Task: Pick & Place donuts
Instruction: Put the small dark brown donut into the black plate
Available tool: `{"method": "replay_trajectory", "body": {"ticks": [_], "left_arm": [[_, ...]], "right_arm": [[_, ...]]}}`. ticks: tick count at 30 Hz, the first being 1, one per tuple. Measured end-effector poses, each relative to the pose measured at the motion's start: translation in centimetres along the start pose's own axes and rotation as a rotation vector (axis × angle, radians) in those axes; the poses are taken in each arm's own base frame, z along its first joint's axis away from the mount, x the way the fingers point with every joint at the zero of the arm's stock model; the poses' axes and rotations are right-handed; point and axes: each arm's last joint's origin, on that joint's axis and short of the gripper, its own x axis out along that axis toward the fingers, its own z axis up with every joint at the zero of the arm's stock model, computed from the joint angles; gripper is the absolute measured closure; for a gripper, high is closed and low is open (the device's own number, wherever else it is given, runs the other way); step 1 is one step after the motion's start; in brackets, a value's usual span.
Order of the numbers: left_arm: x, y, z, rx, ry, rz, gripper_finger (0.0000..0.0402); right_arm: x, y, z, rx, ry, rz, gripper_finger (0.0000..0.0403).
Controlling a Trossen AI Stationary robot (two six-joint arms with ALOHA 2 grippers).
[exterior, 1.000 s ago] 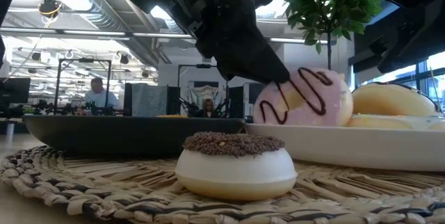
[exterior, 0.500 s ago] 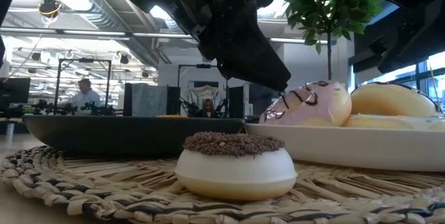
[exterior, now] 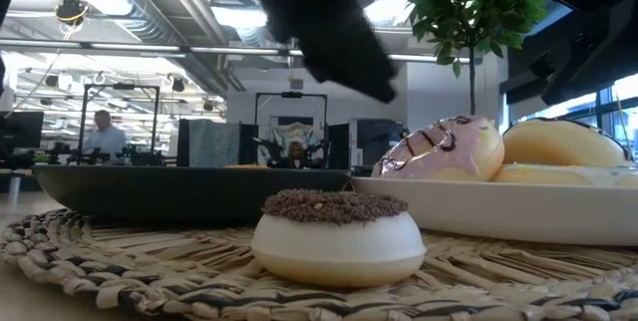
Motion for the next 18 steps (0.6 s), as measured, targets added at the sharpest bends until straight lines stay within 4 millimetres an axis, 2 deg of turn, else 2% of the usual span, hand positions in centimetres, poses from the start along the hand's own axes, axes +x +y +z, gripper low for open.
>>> {"method": "replay_trajectory", "body": {"ticks": [4, 10, 18], "left_arm": [[-0.2, -2.7, -0.6, -0.023, 0.075, -0.024, 0.0252], [-0.6, -6.7, -1.0, 0.004, 0.058, 0.009, 0.0250], [0.3, -8.6, -1.5, -0.005, 0.017, 0.012, 0.0252]], "right_arm": [[0.0, 0.0, 0.0, 0.000, 0.000, 0.000, 0.0257], [0.0, 0.0, 0.0, 0.001, -0.001, 0.001, 0.0257], [0.0, 0.0, 0.1, 0.003, -0.005, 0.002, 0.0257]]}}
